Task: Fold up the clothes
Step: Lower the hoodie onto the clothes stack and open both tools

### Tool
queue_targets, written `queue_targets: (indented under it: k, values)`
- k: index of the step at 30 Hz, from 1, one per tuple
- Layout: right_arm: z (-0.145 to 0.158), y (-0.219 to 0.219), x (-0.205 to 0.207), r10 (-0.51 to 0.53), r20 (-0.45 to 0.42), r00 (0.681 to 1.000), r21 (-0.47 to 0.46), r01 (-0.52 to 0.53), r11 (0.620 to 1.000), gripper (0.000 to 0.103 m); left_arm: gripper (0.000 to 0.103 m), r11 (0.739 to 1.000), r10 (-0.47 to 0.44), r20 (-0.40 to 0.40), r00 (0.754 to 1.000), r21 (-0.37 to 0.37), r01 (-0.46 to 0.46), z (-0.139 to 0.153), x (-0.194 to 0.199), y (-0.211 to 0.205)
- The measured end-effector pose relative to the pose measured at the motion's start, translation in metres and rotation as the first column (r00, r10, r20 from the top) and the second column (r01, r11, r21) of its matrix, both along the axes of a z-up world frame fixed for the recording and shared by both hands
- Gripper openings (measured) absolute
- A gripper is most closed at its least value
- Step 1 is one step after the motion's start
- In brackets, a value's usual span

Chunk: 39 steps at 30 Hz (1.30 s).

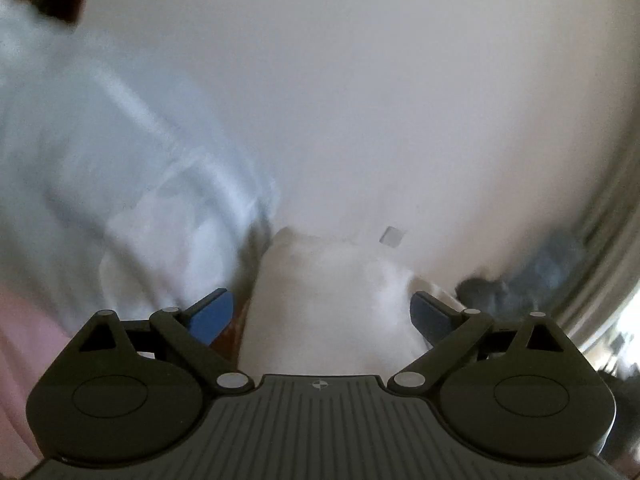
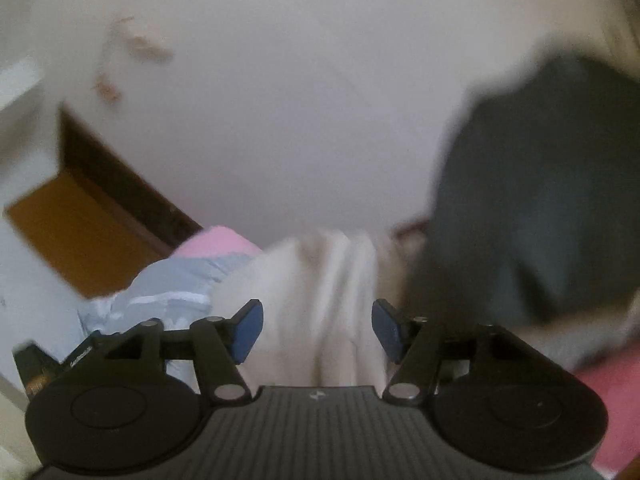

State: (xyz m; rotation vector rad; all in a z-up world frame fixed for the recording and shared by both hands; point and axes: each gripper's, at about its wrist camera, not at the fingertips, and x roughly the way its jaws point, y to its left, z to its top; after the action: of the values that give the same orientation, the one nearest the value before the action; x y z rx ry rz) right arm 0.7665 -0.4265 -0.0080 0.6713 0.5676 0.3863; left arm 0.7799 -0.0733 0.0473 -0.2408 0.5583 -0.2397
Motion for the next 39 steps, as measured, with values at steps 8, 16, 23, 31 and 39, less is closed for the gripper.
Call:
queue_targets:
  k: [8,16,23,31,39]
  values:
    - [-0.007,0.09,0.07,0.037,-0.029,0.999,-0.422,-0.045,0.905,0.034,0.101,0.963,0.05,-0.049,0.998,0.266,-0.036,-0.039,0.04,-0.062]
    - [0.018,0.062,0.021,0.051,0.025,0.998,-0.361,-0.039,0.932,0.033,0.097,0.99,-0.022,-0.04,0.999,0.14,0.027,-0.011,-0.006,-0.024]
    - [-0.004,0.119,-0.05,0.252,-0.007,0.968,-0.574,-0.21,0.791,0.032,0.097,0.814,-0.144,-0.116,0.983,0.552,0.184,-0.066,-0.057,-0.062]
    - [0.012,0.109,-0.085,0.099,-0.063,0.993,-0.454,-0.117,0.883,0.033,0.098,0.893,-0.091,-0.078,0.993,0.435,0.117,-0.043,-0.105,-0.052]
    - [0.026,0.122,-0.206,-0.024,-0.157,0.987,-0.53,-0.064,0.845,0.046,0.103,0.958,0.024,-0.137,0.99,0.287,0.017,-0.019,-0.221,-0.019]
